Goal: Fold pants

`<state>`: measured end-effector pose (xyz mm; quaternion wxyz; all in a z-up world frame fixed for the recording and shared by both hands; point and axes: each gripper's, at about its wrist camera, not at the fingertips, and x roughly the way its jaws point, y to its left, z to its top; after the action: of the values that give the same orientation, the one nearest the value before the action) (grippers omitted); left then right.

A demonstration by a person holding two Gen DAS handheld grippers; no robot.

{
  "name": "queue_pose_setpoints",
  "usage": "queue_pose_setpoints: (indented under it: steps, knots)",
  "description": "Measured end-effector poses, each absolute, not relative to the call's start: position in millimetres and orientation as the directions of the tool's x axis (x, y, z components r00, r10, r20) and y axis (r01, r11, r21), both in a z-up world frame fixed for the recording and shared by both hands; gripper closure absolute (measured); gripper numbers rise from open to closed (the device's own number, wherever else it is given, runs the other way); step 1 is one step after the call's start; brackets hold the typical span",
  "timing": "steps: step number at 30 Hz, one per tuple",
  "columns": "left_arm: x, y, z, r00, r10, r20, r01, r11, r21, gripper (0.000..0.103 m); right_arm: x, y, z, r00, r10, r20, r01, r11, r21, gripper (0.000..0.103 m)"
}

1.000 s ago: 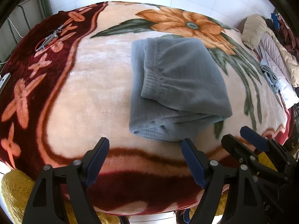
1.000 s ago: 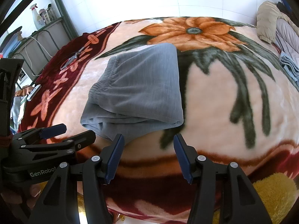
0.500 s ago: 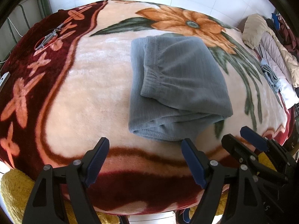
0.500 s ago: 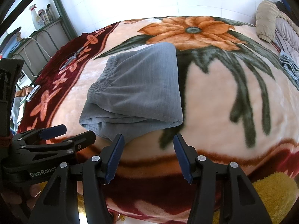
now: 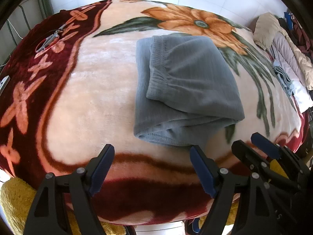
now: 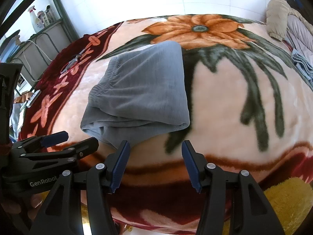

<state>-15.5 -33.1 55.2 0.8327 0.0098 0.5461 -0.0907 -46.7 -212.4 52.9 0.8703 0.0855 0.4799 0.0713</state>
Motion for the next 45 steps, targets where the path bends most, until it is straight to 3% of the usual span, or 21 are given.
queue_pose_setpoints:
  steps: [45]
  knots:
    - [-16.9, -33.2, 49.8, 0.383, -0.135, -0.914, 0.158, 0.984, -0.079, 0.02, -46.6, -212.2, 52.2, 0.528, 0.206, -0.824, -0.041, 0.975, 0.217, 0.047]
